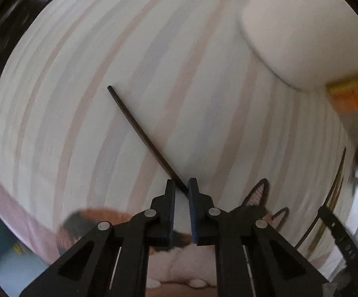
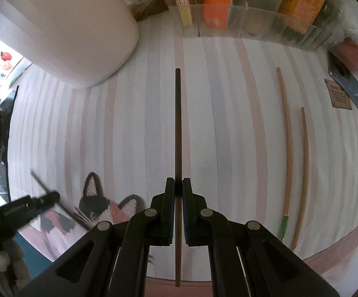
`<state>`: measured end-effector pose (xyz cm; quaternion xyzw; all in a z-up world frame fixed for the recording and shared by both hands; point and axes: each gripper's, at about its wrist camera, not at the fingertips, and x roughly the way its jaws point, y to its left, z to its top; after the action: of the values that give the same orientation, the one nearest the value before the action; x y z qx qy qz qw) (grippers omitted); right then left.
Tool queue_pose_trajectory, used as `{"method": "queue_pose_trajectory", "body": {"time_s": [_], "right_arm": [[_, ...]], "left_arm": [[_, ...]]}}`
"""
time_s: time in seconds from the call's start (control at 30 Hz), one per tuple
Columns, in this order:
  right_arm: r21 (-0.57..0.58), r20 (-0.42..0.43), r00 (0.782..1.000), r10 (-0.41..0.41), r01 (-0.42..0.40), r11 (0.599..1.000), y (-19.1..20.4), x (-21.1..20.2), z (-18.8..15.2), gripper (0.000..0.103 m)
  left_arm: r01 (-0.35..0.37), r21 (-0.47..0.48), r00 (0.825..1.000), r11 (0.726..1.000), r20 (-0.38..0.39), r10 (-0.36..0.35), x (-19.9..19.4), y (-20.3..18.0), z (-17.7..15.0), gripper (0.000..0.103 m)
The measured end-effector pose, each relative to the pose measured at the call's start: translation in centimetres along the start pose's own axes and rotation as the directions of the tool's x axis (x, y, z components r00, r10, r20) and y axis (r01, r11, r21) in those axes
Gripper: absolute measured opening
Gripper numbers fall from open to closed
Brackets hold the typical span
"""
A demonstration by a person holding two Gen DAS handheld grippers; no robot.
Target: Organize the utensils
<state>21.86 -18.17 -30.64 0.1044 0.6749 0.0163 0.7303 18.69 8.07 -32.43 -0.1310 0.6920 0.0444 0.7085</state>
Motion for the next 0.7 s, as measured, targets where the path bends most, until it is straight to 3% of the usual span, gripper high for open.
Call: {"method": "queue_pose_trajectory", "body": {"time_s": [0.1, 0.13, 0.23, 0.3, 0.4, 0.47, 0.57, 0.7], "right_arm": [[-0.001, -0.003, 1.0, -0.008, 0.008, 1.0, -0.1, 0.3, -0.6, 0.006], [0.0, -0.004, 1.0, -0.009, 0.009, 1.0, -0.2, 0.4, -0.7, 0.006], [0.006, -0.009, 1.0, -0.011, 0.012, 1.0, -0.7, 0.5, -1.1, 0.006], [0.009, -0.011, 1.0, -0.011, 0.011, 1.0, -1.0, 0.5, -1.3, 0.006], [0.02, -0.008, 1.0, -0.007, 0.007, 1.0, -1.5, 0.4, -1.5, 0.006], [0.028, -0.004, 1.0, -0.002, 0.002, 1.0, -1.6, 0.2, -1.8, 0.006], [0.043, 0.002, 1.0, 0.001, -0.001, 0.999, -2.4, -0.1, -1.9, 0.006], [0.066, 0.004, 1.0, 0.004, -0.005, 0.998, -3.6, -0.2, -1.9, 0.006]], "left_arm": [[-0.073, 0.173, 0.997, 0.982, 0.042, 0.067, -0.1, -2.2, 0.2, 0.003], [-0.106, 0.26, 0.994, 0.96, 0.052, 0.095, 0.1, -3.3, 0.1, 0.003], [-0.139, 0.337, 0.99, 0.931, 0.048, 0.131, 0.5, -5.2, 0.6, 0.003], [-0.116, 0.29, 0.993, 0.95, 0.006, 0.119, 1.3, -5.8, 1.1, 0.006], [0.028, 0.08, 0.996, 0.996, -0.086, -0.021, 1.5, -3.6, 2.8, 0.008], [0.06, -0.01, 0.992, 0.998, -0.108, -0.061, 1.8, -2.6, 3.1, 0.014], [0.038, -0.098, 0.993, 0.994, -0.104, -0.048, 2.2, -1.7, 2.8, 0.017], [-0.033, -0.068, 0.996, 0.997, -0.088, 0.027, 2.7, -3.1, 2.6, 0.009]]}}
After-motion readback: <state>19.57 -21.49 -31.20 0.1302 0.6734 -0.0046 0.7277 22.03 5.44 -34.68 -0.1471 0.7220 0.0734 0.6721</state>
